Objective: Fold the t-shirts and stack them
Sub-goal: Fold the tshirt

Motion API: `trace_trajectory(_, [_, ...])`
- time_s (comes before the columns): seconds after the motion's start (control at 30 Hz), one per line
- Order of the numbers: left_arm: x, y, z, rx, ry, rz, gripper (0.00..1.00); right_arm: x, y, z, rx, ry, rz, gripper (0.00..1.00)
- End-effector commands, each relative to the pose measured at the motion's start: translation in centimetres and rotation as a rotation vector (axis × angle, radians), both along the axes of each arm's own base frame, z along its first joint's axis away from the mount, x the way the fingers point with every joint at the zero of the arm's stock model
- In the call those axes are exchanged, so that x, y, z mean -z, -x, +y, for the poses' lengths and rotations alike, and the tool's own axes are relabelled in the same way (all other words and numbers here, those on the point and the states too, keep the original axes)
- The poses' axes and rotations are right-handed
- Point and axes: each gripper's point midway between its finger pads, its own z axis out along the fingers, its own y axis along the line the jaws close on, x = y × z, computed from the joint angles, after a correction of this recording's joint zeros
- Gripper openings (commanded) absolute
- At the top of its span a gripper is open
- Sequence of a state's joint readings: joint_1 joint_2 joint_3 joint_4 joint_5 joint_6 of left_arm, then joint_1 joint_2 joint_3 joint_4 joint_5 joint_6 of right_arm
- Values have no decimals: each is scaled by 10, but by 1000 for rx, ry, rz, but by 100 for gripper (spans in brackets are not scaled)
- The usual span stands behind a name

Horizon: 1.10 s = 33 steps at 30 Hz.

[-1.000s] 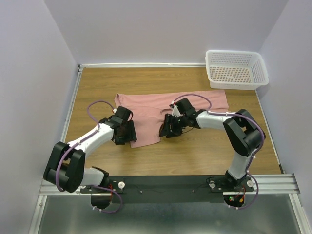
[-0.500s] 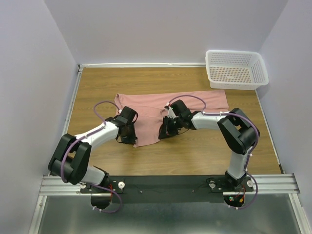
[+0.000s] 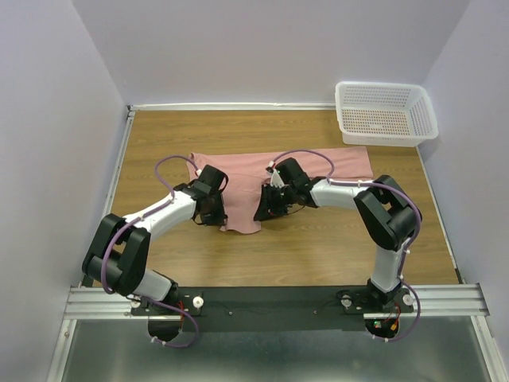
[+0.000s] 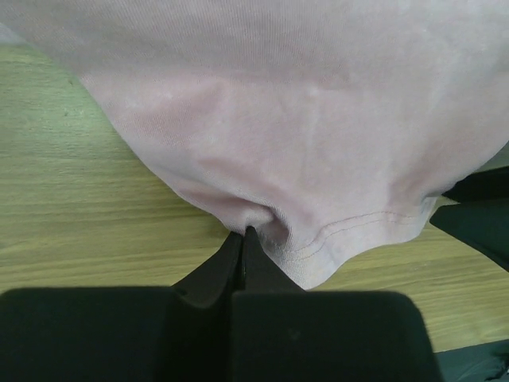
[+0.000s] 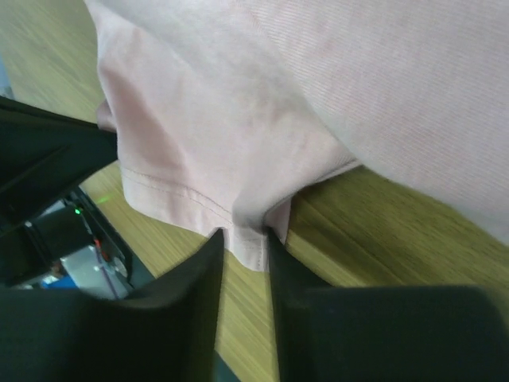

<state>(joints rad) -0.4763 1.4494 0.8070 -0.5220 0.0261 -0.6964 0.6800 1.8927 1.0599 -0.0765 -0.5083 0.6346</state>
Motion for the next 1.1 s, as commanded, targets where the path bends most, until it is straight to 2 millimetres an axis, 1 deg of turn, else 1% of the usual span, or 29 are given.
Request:
trace_trajectory(0.0, [3, 5, 8, 9, -45, 9, 0, 7, -2, -8, 39, 62, -5, 42])
trace_trajectory(0.07, [4, 8, 10, 10, -48, 13, 0, 10, -2, -14, 59, 101, -1, 45])
trace_trajectory(0.1, [5, 10, 11, 13, -50, 15, 0, 14, -3, -20, 79, 147, 1, 45])
trace_trajectory(0.17, [4, 11, 11, 16, -50, 12, 0, 17, -2, -25, 89, 182, -5, 46])
trace_trajectory(0.23, [4, 12, 12, 19, -51, 13, 0, 22, 4, -24, 84, 209, 4, 46])
trace_trajectory(0.3, [5, 13, 12, 24, -53, 15, 0, 24, 10, -18, 65, 219, 10, 46])
trace_trajectory(0.4, [5, 14, 13, 34, -57, 13, 0, 31, 16, -12, 48, 240, 13, 46])
trace_trajectory(0.47, [4, 14, 14, 35, -57, 11, 0, 33, 18, -11, 50, 251, 18, 46])
trace_trajectory(0.5, [3, 14, 13, 36, -55, 7, 0, 35, 19, -12, 52, 261, 22, 44])
trace_trajectory(0.53, [3, 15, 14, 39, -56, 8, 0, 36, 20, -14, 62, 273, 23, 39])
trace_trajectory(0.57, [2, 15, 14, 38, -55, 5, 0, 37, 20, -15, 69, 278, 25, 39])
trace_trajectory(0.6, [1, 15, 14, 38, -54, 2, 0, 38, 21, -16, 69, 283, 27, 31])
trace_trajectory(0.63, [0, 15, 14, 39, -54, 1, 0, 39, 20, -18, 75, 290, 27, 28])
trace_trajectory(0.67, [-1, 14, 14, 38, -53, -3, 0, 39, 21, -18, 76, 290, 27, 20])
trace_trajectory(0.77, [-5, 11, 13, 37, -53, -16, 0, 37, 17, -18, 78, 291, 13, 11])
trace_trajectory(0.8, [-7, 10, 13, 33, -54, -20, 0, 34, 14, -16, 81, 287, 4, 4])
trace_trajectory(0.83, [-11, 5, 12, 31, -53, -31, 0, 32, 10, -16, 89, 294, -9, 1])
trace_trajectory(0.9, [-15, -1, 13, 23, -60, -46, 0, 24, 1, -12, 99, 283, -37, 1])
trace_trajectory(0.93, [-21, -8, 11, 18, -59, -66, 0, 20, -3, -11, 101, 277, -46, 0])
trace_trajectory(1.0, [-25, -20, 14, -2, -72, -78, 0, 12, -16, -10, 117, 265, -63, 1])
trace_trajectory(1.03, [-34, -33, 14, -10, -77, -112, 0, 3, -27, -5, 129, 245, -77, 1])
trace_trajectory(1.07, [-35, -41, 18, -24, -90, -119, 0, 0, -34, -6, 139, 237, -82, 1])
